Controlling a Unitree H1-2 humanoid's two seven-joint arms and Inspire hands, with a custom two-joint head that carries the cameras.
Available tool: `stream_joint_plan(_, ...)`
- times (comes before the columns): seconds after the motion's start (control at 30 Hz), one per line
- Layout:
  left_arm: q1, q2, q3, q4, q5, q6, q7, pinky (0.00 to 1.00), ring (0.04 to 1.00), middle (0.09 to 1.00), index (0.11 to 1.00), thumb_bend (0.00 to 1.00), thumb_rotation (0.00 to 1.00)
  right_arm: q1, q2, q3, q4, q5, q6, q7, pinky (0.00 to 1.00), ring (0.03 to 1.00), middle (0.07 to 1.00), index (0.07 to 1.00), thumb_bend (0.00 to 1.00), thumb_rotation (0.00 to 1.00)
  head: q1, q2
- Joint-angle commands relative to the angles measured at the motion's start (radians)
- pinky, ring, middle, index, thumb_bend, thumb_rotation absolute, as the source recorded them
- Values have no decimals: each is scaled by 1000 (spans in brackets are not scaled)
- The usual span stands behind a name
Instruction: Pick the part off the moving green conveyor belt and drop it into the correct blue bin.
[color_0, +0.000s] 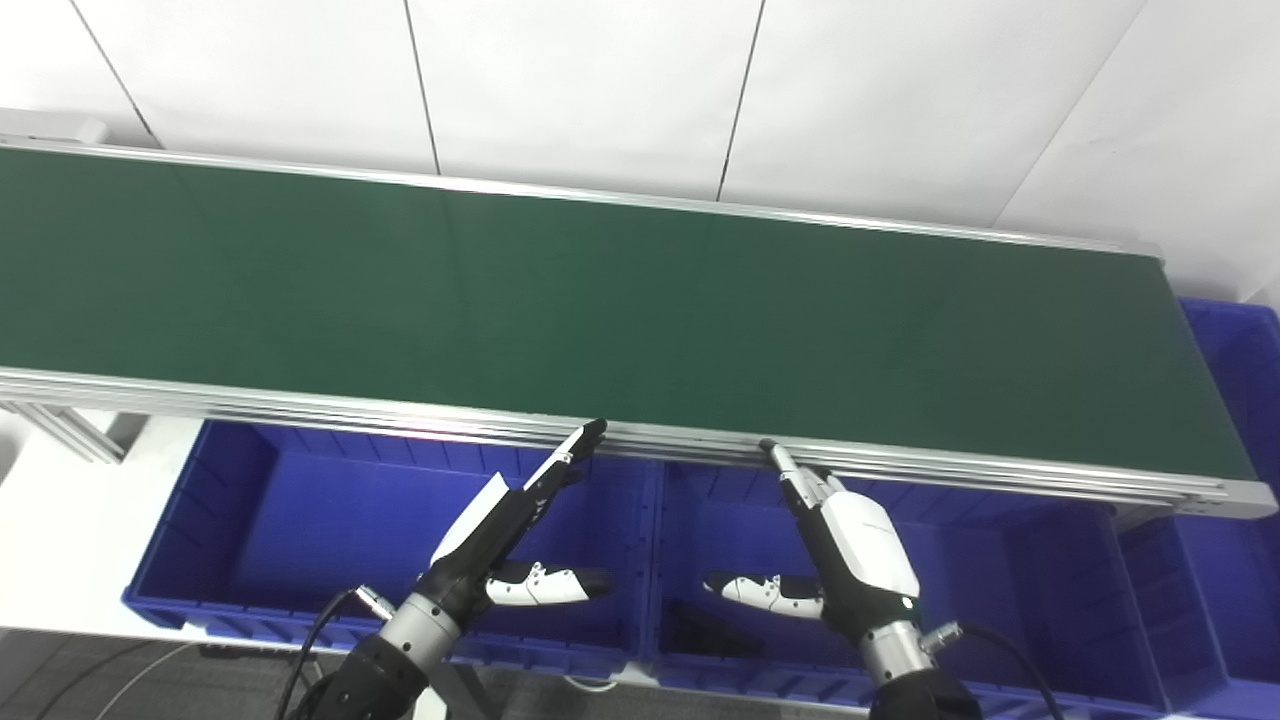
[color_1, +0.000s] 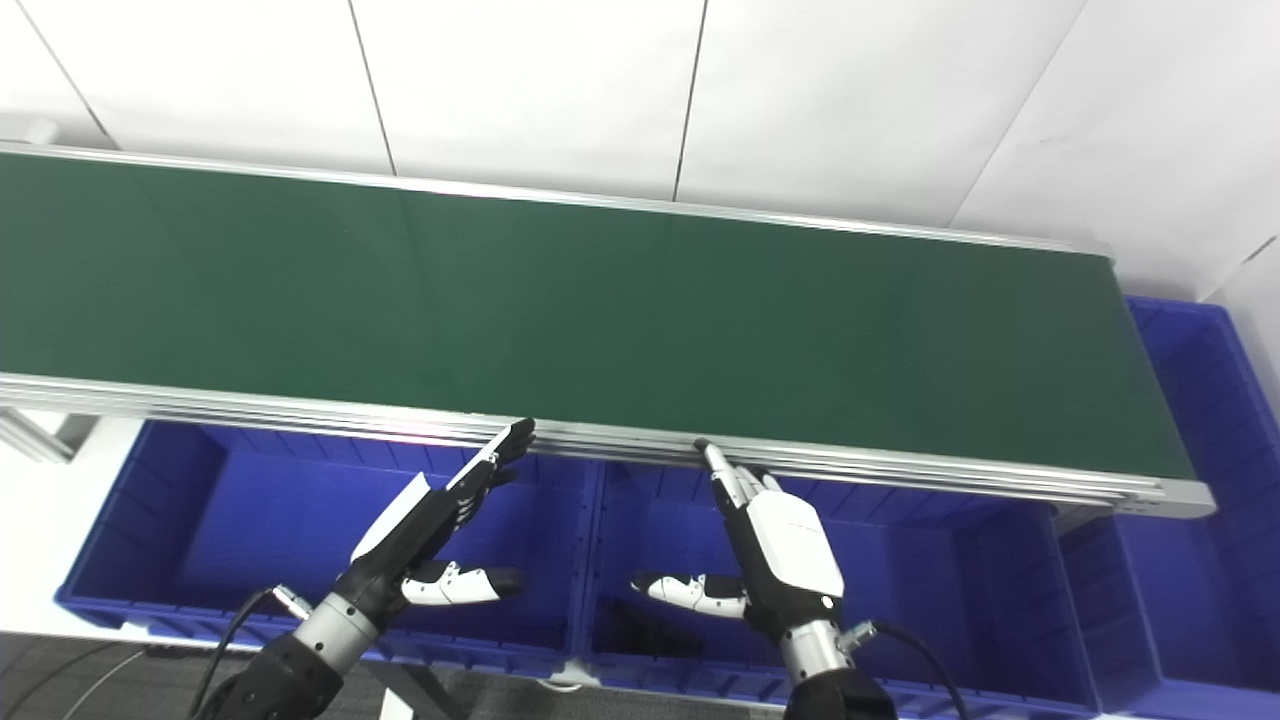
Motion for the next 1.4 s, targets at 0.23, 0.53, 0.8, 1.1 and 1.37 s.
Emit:
stream_joint_plan(0.23,-2,3,16,-23,-8,-3,4,951,1000,1000,1000,742,654,90,88,-26,10,295,-287,-44,642,737,875,975,760,674,9,-22)
stream_joint_plan(0.53,3,2,21,-27,3,3,11,958,1000,1000,1000,747,664,70,118,-54,116,386,-394,-33,931,936,945,956,834,720,6,-30)
stream_joint_plan(0.8,-5,5,19,-4,5,-10,8,946,1000,1000,1000,749,654,60,134,-78,154,484,-404,2,893,905,912,950,829,676,5,-31)
stream_joint_plan(1.1,-5,1,18,-5,4,-4,8,943,1000,1000,1000,745,625,57,138,-92,161,501,-410,16,898,906,912,950,834,675,8,-30)
stream_joint_plan(1.37,0,1,16,-11,6,-3,7,942,1000,1000,1000,745,631,58,144,-101,165,506,-423,20,896,911,918,951,814,650,4,-38)
